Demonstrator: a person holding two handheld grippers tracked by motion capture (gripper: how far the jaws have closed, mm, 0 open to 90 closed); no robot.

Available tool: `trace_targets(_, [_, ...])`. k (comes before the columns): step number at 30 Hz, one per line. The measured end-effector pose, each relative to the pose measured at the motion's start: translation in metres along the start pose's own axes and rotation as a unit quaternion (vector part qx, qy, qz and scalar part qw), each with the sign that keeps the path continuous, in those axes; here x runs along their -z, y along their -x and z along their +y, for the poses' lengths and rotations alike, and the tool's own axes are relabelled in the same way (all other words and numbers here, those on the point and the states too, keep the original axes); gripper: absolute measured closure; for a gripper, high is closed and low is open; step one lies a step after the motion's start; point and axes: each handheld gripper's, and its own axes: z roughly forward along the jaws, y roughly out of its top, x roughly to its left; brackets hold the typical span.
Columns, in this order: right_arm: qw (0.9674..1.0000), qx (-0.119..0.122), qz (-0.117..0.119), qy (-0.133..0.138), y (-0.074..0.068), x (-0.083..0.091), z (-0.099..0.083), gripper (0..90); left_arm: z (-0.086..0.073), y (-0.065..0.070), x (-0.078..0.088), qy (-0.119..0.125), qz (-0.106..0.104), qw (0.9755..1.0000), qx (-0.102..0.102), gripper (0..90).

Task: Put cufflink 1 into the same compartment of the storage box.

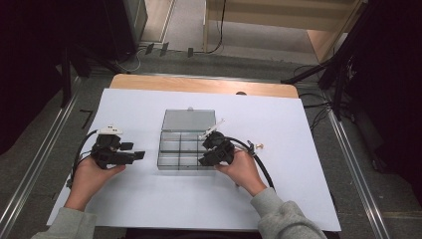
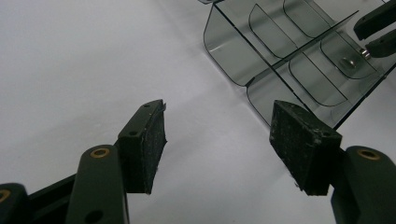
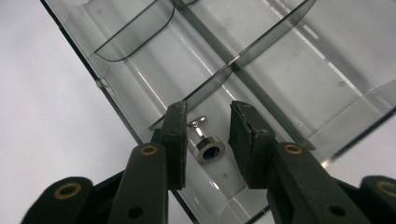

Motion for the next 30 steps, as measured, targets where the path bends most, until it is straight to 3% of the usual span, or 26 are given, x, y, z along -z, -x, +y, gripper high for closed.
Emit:
trace_targets(9, [0.9995,-0.004,-0.002,0.032,0.003,0.024,-0.003,59.3,0.002,0.000,-0.001,-0.005,-0.003,1.0000,-0.002,36.6])
trace_targets(30, [0.9974,-0.026,-0.023,0.063,0.017,0.063,-0.031,57.2,0.010,0.000,-0.008,-0.008,-0.012,0.9999,-0.009,36.4])
